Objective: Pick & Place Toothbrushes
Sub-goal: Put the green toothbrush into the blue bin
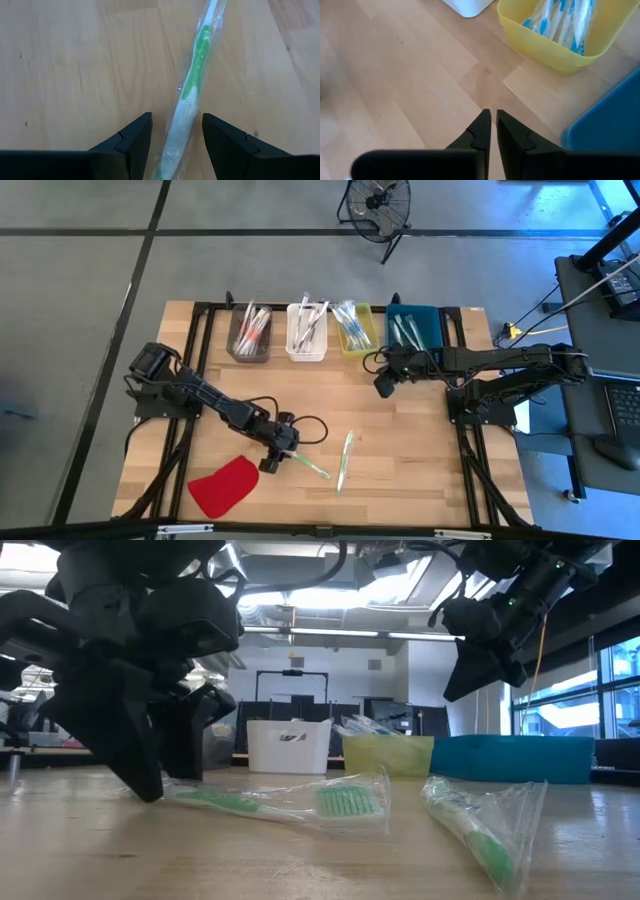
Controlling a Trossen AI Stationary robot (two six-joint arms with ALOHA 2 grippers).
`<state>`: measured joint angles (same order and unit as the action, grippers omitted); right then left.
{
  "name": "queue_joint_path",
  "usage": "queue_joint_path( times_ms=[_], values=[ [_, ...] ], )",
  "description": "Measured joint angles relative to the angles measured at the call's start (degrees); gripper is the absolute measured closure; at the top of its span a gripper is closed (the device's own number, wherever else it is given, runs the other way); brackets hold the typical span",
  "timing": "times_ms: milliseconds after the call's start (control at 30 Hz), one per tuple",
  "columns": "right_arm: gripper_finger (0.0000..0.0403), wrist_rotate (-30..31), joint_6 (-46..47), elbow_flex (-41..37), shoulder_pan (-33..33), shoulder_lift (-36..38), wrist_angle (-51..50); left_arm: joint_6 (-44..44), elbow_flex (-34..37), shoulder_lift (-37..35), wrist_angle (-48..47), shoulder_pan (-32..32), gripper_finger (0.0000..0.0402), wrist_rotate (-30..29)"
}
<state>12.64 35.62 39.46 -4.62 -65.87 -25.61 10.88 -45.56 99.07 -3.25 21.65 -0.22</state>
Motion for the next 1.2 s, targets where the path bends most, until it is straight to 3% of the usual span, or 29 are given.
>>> queue_joint_path(
  times_ms=[233, 500, 800, 1200],
  values=[
    [0.0381, 0.00, -0.01, 0.00, -0.01, 0.00, 0.00, -2.25, -0.07, 1.18, -0.86, 0.09, 0.0241, -1.78],
    [0.0399, 0.00, -0.03, 0.00, -0.01, -0.02, -0.02, -4.41, -0.09, 1.22, -2.36, 0.09, 0.0310, -3.59],
    [0.0373, 0.76, -0.29, 0.00, 0.02, -0.02, -0.20, -5.12, -0.07, 1.03, -3.52, 0.41, 0.0377, -3.53],
    [0.0399, 1.58, -5.23, 0.00, 4.42, -0.02, -0.73, -2.67, 0.47, -2.64, -6.10, 0.79, 0.0377, -2.67]
  ],
)
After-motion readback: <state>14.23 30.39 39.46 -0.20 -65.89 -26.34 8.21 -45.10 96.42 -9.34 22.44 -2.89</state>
